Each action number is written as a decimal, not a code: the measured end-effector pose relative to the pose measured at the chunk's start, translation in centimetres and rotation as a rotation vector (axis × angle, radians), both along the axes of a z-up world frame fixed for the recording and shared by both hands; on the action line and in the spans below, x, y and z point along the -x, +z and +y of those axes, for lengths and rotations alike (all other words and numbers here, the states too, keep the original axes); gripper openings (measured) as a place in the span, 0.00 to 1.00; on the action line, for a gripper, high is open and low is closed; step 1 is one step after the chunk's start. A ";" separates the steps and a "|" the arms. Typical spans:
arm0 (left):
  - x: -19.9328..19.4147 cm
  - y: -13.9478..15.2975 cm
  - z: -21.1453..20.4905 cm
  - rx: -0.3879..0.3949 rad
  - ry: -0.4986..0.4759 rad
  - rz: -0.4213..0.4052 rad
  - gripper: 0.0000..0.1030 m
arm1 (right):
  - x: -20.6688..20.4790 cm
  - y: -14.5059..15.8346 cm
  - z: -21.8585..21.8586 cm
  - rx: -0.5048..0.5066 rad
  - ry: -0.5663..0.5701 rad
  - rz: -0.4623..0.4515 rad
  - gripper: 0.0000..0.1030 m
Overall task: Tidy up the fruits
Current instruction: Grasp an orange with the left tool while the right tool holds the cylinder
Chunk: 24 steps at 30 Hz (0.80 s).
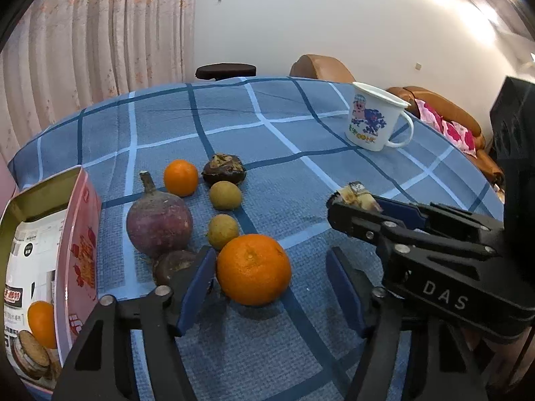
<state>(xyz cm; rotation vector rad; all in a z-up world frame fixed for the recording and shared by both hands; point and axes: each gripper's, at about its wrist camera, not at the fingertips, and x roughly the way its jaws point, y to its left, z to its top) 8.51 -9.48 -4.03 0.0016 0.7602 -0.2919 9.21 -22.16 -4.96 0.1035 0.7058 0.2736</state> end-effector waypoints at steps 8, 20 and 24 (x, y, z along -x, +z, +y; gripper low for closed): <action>-0.8 -0.7 -0.4 -0.086 0.047 0.040 0.56 | 0.0 0.0 0.2 0.012 0.000 -0.005 0.36; 0.1 0.0 0.2 -0.029 0.023 -0.011 0.48 | 0.5 0.4 0.1 0.005 0.008 -0.036 0.36; 0.5 0.4 0.5 -0.024 0.040 -0.042 0.48 | 0.8 0.6 0.2 0.002 0.010 -0.052 0.36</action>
